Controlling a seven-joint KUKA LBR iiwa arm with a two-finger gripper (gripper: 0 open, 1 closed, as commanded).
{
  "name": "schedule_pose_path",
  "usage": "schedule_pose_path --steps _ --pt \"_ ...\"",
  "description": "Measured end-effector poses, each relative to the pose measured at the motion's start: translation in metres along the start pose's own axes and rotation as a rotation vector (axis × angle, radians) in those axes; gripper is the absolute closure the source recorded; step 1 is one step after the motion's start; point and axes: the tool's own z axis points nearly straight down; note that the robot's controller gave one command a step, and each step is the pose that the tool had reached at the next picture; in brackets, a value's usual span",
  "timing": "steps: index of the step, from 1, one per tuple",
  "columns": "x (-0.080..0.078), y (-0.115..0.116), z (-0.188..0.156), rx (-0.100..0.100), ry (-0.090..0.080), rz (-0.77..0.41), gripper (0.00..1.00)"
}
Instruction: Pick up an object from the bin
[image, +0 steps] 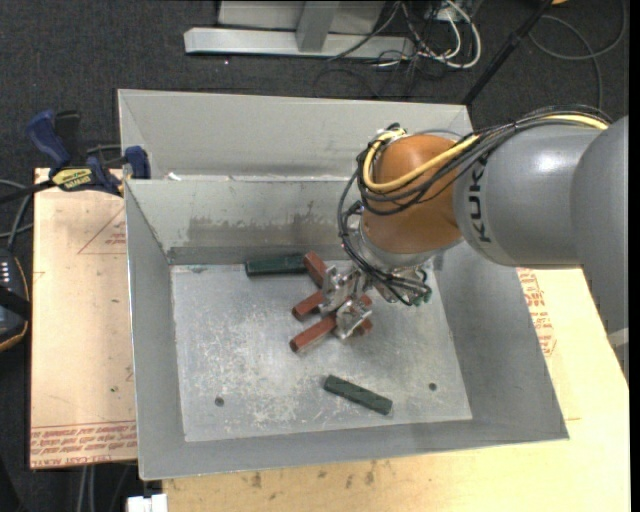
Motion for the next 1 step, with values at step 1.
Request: schedule_pose_path --steps 1 --pt "0.0 0.0 0.0 0.0 0.0 0.0 1.0"
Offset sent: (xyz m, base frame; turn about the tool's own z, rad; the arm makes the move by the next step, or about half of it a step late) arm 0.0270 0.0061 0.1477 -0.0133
